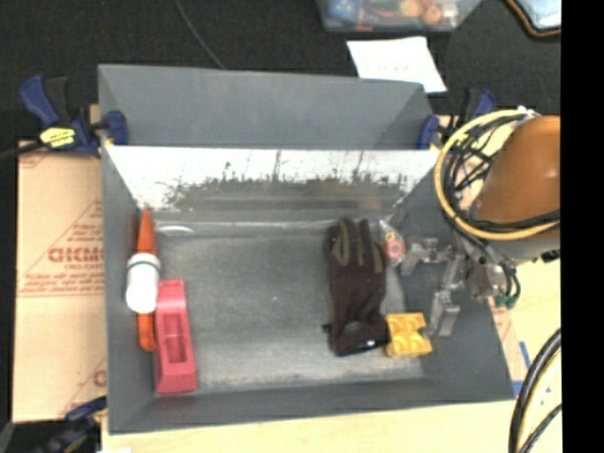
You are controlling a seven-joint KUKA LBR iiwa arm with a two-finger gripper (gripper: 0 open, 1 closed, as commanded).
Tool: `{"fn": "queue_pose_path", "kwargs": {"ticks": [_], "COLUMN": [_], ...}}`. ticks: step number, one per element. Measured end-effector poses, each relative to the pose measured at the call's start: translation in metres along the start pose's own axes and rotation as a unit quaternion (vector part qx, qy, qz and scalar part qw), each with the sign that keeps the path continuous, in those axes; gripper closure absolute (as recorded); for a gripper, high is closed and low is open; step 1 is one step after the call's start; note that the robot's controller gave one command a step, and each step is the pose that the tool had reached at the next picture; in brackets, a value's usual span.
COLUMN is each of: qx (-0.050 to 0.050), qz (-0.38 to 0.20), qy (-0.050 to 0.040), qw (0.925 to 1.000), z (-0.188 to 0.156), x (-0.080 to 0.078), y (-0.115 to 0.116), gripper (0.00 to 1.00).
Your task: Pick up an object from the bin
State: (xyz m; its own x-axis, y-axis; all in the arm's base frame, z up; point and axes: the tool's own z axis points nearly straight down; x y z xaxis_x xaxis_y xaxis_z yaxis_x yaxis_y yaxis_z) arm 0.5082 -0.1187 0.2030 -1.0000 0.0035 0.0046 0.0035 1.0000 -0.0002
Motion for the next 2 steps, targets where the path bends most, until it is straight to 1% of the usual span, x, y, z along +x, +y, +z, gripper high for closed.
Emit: {"fn": "queue_pose_path", "kwargs": {"ticks": [1, 2], "qx": [0.001, 0.001], "qz": [-0.002, 0.051], "qy": [-0.0039, -0.0073], "qw": [1.0, 0.9987], "z": [-0.004, 0.132], "x": [-0.002, 0.028], "y": [0.001, -0.031], "gripper": [0.0, 0.0]}}
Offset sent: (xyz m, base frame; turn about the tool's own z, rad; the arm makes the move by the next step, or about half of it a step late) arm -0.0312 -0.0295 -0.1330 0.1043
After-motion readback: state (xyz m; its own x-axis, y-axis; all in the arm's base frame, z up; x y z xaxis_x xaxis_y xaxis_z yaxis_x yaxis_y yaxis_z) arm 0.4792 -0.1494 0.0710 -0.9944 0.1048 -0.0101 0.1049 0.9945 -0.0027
